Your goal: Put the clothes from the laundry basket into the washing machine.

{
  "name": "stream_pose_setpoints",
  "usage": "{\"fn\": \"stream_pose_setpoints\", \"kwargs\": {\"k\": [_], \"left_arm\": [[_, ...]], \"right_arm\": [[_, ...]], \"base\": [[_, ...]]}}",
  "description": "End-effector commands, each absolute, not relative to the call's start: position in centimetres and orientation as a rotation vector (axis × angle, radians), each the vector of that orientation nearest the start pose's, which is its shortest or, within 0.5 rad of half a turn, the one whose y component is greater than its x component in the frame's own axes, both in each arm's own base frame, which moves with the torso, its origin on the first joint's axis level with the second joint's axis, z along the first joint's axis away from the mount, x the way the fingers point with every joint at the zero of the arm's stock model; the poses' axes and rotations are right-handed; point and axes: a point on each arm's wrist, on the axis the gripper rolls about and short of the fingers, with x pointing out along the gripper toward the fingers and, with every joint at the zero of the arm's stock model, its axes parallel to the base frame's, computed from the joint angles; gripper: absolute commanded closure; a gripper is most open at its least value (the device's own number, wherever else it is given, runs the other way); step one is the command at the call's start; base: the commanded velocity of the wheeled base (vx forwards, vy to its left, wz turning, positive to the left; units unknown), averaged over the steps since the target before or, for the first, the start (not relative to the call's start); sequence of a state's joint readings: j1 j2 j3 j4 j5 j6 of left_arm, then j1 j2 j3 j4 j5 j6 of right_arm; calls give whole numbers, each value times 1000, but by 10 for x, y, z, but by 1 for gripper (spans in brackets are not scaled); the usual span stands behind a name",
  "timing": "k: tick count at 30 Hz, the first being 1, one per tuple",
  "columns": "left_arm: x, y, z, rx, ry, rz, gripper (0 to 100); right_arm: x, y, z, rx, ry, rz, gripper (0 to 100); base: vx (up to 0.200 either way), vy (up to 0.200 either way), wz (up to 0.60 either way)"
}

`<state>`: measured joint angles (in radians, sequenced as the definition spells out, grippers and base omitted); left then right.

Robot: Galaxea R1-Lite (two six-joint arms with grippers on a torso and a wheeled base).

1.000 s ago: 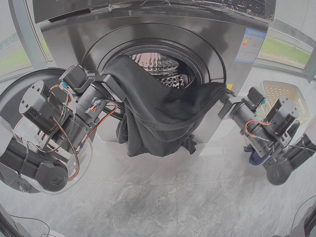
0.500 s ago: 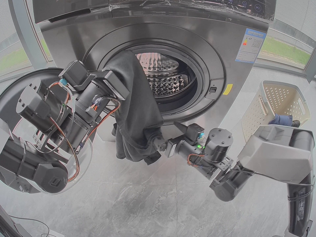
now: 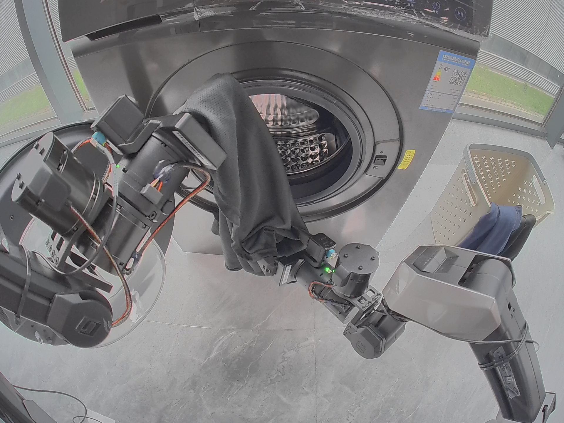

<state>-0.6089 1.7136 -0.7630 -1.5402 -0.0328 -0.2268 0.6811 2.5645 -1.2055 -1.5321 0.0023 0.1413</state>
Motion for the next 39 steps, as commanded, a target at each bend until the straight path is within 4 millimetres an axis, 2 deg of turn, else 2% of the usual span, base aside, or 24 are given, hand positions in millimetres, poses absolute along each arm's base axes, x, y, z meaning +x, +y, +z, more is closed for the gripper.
{"fn": "stream_pose_setpoints", "kwargs": {"k": [1, 5, 8, 14, 17, 21, 26, 27, 30, 31, 33, 38, 39], "left_arm": [[234, -165, 261, -390, -522, -688, 100], [235, -164, 262, -389, -524, -685, 100], [235, -164, 261, -390, -522, -687, 100], [235, -164, 260, -389, -519, -685, 100], [237, -164, 259, -387, -515, -682, 100], [238, -164, 259, -385, -514, -682, 100], [238, -165, 258, -386, -512, -680, 100], [238, -165, 258, -386, -511, -680, 100], [238, -165, 258, -386, -511, -680, 100], [238, -165, 257, -385, -509, -680, 100], [238, -165, 257, -385, -508, -680, 100], [239, -165, 256, -384, -503, -680, 100], [239, -166, 254, -383, -497, -678, 100]], "right_arm": [[358, 282, -3, 164, -34, 672, 0], [339, 272, -26, 125, 82, 671, 0], [335, 268, -28, 118, 105, 659, 0], [337, 264, -9, 134, 66, 646, 0], [325, 261, 11, 138, 55, 658, 0], [305, 253, 26, 130, 82, 671, 0], [285, 238, 31, 111, 135, 670, 0], [275, 229, 31, 98, 170, 665, 0], [267, 220, 30, 84, 203, 660, 0], [256, 210, 28, 65, 242, 654, 0], [249, 204, 28, 56, 264, 650, 0], [256, 207, 36, 73, 223, 650, 0], [268, 215, 46, 95, 158, 653, 0]], "base": [[0, 0, 0], [0, 0, 0], [0, 0, 0], [0, 0, 0], [0, 0, 0], [0, 0, 0], [0, 0, 0], [0, 0, 0], [0, 0, 0], [0, 0, 0], [0, 0, 0], [0, 0, 0], [0, 0, 0]]}}
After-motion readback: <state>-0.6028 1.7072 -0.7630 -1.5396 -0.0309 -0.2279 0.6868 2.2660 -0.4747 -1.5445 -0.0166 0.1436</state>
